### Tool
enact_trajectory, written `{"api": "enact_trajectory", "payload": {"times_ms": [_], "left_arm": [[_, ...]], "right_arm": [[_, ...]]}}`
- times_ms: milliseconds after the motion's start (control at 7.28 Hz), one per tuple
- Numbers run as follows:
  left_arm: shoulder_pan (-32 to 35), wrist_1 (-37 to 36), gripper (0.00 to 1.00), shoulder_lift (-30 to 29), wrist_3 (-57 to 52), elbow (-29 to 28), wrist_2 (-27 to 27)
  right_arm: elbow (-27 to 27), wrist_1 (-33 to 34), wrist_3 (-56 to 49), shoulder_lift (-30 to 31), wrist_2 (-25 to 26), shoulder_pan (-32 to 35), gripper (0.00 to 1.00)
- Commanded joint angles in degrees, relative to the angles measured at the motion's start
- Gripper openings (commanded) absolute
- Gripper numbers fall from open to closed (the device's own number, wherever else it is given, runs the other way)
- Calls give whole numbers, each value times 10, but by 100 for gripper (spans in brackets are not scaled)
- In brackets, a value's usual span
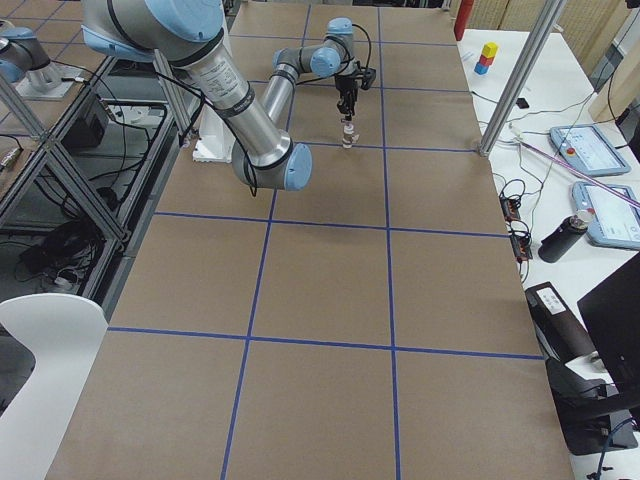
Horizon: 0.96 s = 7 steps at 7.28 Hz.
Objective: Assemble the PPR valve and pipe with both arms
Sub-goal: 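Press the fitting down onto the valve's white end with the right gripper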
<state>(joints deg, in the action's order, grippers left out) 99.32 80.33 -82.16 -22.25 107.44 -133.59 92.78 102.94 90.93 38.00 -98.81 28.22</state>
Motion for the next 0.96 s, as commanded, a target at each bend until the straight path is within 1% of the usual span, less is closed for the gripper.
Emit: {"api": "enact_trajectory", "payload": {"times_ms": [0,825], "left_arm": [[0,0,100,1,-1,0,0],[0,0,100,3,-1,0,0]], "right_arm": [[-1,0,-1,-1,5,0,0],[-6,-4,-3,-4,14,-2,0]]}}
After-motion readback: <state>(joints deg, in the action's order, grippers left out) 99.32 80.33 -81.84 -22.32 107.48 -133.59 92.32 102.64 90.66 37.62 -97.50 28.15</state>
